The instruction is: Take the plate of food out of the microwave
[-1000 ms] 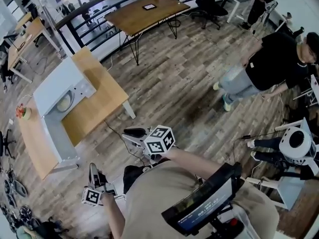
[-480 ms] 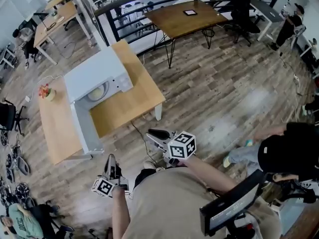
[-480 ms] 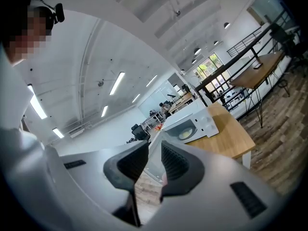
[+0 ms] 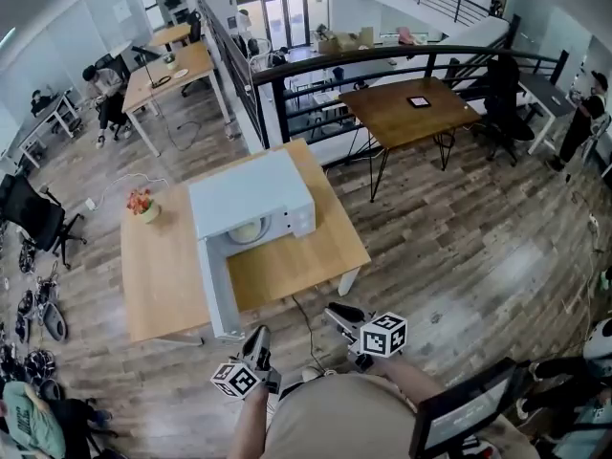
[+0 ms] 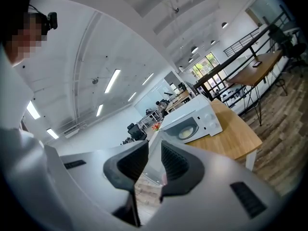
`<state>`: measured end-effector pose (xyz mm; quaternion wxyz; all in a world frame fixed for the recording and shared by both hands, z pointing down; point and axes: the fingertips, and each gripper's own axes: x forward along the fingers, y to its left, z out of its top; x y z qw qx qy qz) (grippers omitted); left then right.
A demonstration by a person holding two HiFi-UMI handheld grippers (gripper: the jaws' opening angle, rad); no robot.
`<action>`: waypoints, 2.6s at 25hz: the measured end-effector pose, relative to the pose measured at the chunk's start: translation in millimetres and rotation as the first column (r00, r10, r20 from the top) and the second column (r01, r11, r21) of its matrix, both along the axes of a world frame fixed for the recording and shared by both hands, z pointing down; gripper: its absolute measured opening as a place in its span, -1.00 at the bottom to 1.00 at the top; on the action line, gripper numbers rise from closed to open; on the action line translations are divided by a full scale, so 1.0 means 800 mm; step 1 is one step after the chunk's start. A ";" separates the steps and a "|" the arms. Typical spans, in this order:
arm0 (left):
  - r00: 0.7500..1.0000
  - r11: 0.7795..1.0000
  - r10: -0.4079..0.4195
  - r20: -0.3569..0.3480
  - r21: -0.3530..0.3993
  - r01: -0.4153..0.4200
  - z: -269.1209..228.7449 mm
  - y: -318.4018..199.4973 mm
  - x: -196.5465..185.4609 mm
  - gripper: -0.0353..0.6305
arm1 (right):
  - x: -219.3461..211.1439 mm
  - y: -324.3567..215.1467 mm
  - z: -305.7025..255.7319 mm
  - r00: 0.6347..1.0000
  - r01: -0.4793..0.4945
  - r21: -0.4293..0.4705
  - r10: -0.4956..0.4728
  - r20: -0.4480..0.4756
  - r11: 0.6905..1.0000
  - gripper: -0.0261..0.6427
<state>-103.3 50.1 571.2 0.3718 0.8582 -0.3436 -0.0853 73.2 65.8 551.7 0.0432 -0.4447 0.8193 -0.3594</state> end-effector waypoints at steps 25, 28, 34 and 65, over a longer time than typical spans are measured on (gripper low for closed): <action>0.993 0.993 -0.113 -0.016 0.030 0.113 -0.017 -0.068 -0.042 -0.88 | -0.027 -0.140 -0.003 0.993 0.116 0.006 -0.116 0.008 0.993 -0.72; 0.987 0.987 -0.161 -0.012 0.020 0.161 -0.021 -0.064 -0.029 -0.88 | -0.019 -0.142 -0.002 0.986 0.165 -0.004 -0.165 0.011 0.986 -0.72; 0.966 0.966 -0.257 0.006 0.017 0.256 -0.027 -0.048 -0.013 -0.88 | 0.002 -0.158 0.010 0.974 0.228 -0.032 -0.228 0.015 0.973 -0.72; 0.913 0.915 -0.393 0.107 -0.057 0.400 0.001 -0.012 0.025 -0.88 | 0.043 -0.155 0.085 0.946 0.322 -0.153 -0.313 0.082 0.934 -0.72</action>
